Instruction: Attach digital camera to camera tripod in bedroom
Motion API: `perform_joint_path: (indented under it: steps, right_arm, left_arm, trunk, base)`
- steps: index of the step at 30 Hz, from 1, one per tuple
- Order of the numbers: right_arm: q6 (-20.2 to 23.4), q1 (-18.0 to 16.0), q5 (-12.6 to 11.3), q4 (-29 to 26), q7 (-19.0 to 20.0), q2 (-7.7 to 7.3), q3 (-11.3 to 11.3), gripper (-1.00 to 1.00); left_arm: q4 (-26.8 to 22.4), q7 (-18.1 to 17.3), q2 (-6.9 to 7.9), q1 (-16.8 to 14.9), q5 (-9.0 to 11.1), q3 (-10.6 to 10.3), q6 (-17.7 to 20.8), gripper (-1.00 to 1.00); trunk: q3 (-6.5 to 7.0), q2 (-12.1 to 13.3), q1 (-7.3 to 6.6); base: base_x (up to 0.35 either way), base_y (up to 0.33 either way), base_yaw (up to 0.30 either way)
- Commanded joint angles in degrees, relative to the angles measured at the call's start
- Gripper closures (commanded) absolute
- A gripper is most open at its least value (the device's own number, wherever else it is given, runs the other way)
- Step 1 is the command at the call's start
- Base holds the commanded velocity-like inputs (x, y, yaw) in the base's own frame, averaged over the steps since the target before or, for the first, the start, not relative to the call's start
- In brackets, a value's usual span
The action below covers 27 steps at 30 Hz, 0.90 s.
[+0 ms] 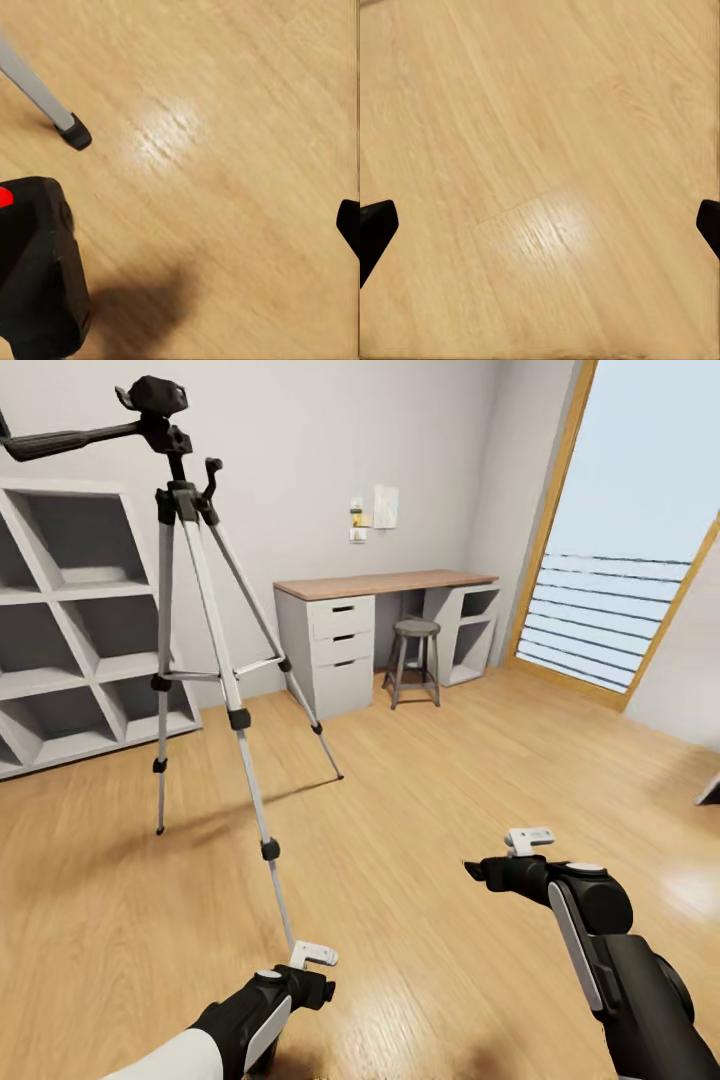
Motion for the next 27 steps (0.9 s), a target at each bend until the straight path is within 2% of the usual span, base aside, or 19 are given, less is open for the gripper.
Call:
perform_joint_path:
  steps: [1, 11, 14, 18, 21, 27]
  right_arm:
    - [0.25, -0.02, 0.17, -0.04, 0.25, -0.01, -0.04, -1.00]
    - [0.25, 0.00, 0.13, 0.81, 0.20, 0.01, -0.06, -1.00]
    - [0.25, -0.02, 0.14, 2.23, 0.20, 0.01, 0.03, -1.00]
    - [0.25, -0.05, 0.14, 3.29, 0.20, 0.00, 0.10, -1.00]
    - [0.25, -0.09, 0.14, 4.37, 0.19, -0.01, 0.15, -1.00]
    - [0.25, -0.11, 0.18, 5.06, 0.19, -0.02, 0.18, -1.00]
  left_arm:
    - [-0.06, 0.17, 0.15, 0.01, 0.48, -0.32, -0.19, -1.00]
    - [0.02, 0.27, 2.32, 0.52, 0.73, 1.00, -3.36, -1.00]
    - [-0.04, 0.21, 3.80, 1.21, 0.86, 2.46, -4.70, -1.00]
    - [-0.17, 0.16, 4.69, 1.62, 0.90, 3.72, -5.60, -1.00]
    - [-0.29, 0.06, 5.84, 2.15, 0.93, 5.69, -6.88, -1.00]
    - [-0.43, -0.48, 7.33, 2.69, 0.98, 7.39, -8.02, -1.00]
  trunk:
    - [-0.28, -0.04, 0.01]
    - [-2.49, -0.17, 0.27]
    - [-3.16, -0.21, 0.35]
    - [-4.04, -0.27, 0.45]
    - [-4.71, -0.31, 0.53]
    - [-6.04, -0.39, 0.68]
  base:
    - [0.000, 0.000, -0.222]
    - [0.000, 0.000, -0.098]
    - [0.000, 0.000, -0.030]
    - [0.000, 0.000, -0.018]
    - [0.000, 0.000, -0.010]
    - [0.000, 0.000, -0.005]
